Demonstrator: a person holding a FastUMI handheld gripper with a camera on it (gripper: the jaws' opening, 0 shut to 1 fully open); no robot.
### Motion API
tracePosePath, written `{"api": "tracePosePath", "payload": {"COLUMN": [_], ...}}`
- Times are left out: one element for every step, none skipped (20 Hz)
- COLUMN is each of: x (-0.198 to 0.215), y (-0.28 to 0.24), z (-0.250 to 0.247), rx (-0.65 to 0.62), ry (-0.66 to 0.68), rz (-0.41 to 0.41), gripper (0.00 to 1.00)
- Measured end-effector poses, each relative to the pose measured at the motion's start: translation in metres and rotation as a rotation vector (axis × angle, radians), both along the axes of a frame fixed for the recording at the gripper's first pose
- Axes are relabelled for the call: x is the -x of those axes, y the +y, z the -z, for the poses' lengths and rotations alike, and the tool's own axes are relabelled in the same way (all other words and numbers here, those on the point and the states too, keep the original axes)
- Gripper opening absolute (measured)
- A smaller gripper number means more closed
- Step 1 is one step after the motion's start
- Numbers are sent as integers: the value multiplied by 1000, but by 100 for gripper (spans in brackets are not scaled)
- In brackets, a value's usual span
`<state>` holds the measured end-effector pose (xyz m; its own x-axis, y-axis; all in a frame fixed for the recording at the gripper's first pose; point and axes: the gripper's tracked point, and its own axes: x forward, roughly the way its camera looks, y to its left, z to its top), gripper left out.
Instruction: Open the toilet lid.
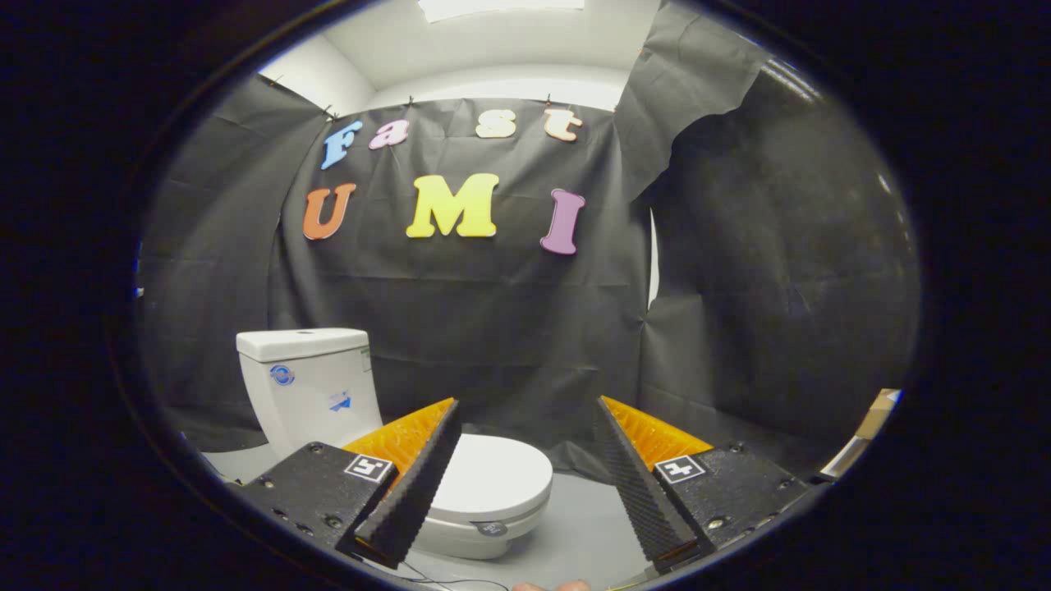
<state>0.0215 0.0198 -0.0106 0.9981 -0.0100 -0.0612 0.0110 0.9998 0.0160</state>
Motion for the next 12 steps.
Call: {"api": "tracePosePath", "payload": {"x": [-3, -5, -7, -9, -11, -13, -14, -14, -14, -14, -15, -16], "y": [4, 7, 14, 20, 28, 36, 44, 52, 59, 65, 68, 72], "z": [3, 7, 13, 19, 27, 39, 55, 67, 78, 89, 100, 112], "rx": [0, -7, -20, -38, -51, -58, -67, -86, -118, -162, -210, -264], "ry": [19, 40, 65, 87, 116, 154, 196, 234, 271, 310, 356, 401], "rz": [-4, -9, -18, -30, -42, -49, -62, -78, -92, -98, -95, -92], "gripper": [100, 100, 100, 100, 100, 100, 100, 100, 100, 100, 100, 100]}}
